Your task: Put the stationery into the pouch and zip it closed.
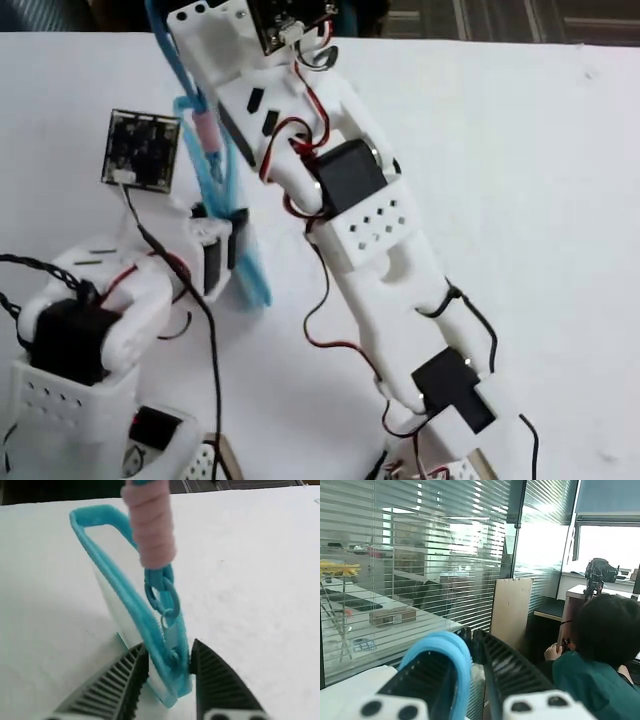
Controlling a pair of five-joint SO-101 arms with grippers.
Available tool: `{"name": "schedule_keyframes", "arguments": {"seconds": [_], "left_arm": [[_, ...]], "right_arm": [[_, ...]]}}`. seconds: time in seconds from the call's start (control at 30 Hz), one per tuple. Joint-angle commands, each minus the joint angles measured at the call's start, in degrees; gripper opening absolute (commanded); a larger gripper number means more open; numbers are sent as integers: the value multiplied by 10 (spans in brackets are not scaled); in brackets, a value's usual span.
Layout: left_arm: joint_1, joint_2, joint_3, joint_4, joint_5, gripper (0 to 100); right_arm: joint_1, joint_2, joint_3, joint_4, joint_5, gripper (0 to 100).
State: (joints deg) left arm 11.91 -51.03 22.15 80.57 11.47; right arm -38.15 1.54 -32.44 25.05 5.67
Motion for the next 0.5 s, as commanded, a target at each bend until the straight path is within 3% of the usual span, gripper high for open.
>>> {"name": "schedule_keyframes", "arguments": {"seconds": [0.0, 0.07, 0.47], "left_arm": [[-6, 7, 10, -12, -36, 62], [-6, 6, 5, -11, -50, 19], [-27, -100, -2, 0, -33, 25]], "right_arm": [[2, -6, -28, 0, -4, 16], [11, -4, -28, 0, -5, 16], [106, -2, -27, -3, -5, 16]]}}
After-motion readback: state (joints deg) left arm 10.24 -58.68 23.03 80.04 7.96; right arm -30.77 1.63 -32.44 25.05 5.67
